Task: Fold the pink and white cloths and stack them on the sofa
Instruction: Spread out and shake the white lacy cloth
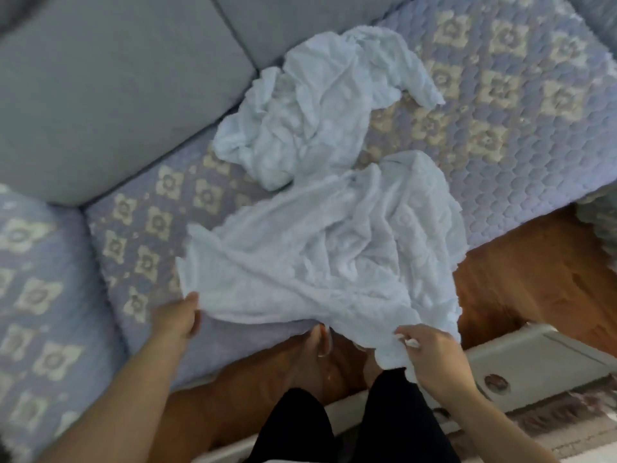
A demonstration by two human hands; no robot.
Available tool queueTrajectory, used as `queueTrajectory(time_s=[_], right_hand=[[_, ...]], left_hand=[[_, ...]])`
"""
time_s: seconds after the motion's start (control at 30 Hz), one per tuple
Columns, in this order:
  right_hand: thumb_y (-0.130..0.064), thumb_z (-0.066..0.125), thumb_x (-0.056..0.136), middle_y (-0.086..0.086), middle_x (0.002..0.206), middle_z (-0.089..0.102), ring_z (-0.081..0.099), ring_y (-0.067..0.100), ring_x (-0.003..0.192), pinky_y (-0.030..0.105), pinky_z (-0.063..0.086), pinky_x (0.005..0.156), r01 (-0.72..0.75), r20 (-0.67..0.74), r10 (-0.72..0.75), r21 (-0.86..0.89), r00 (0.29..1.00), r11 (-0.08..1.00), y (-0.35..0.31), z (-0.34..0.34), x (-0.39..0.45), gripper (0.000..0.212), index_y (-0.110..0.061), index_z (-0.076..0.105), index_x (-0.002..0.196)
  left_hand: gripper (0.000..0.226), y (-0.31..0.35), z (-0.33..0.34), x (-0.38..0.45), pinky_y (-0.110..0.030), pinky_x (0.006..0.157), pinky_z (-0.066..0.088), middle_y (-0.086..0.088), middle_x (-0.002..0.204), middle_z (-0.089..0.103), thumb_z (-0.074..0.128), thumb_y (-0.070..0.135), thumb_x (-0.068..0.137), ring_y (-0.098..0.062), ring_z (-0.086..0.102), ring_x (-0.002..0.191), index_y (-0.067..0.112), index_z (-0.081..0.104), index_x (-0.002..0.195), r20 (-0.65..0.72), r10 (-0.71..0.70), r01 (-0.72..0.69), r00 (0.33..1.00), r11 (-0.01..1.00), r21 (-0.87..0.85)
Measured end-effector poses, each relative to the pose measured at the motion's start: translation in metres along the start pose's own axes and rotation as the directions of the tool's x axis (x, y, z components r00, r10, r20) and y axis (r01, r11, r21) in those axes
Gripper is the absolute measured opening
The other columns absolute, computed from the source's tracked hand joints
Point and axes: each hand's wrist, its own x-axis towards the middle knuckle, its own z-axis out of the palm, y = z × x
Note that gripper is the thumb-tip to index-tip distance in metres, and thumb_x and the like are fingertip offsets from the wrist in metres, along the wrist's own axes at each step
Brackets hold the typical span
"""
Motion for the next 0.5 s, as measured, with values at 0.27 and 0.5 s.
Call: queueTrajectory(time_s=[0.27,0.5], right_hand=[[-0.012,0.051,0.094,-0.015,0.102,0.073,0.066,0.011,0.092,0.028,0.053,0.079,0.045,0.103,-0.012,-0.328,0.995,0.944,-0.015,0.012,0.021,0.043,-0.052,0.067,0.092],[-0.016,0.043,0.101,-0.009,0.089,0.059,0.049,0.014,0.076,0.025,0.035,0.060,-0.012,0.127,0.083,-0.477,0.988,0.879,-0.036,0.037,0.019,0.038,-0.045,0.066,0.093]], left_hand=[[0.033,-0.052,-0.019,0.036,-0.037,0.063,0.048,-0.020,0.085,0.067,0.054,0.027,0.101,-0.029,0.060,0.069,0.002,0.066,0.083,0.037,-0.098,0.090,0.994,0.981,0.171],[0.019,-0.173,-0.052,0.039,-0.032,0.077,0.048,-0.004,0.109,0.065,0.050,0.035,0.099,-0.028,0.064,0.103,0.020,0.062,0.103,0.144,0.061,-0.153,0.988,0.573,0.805]])
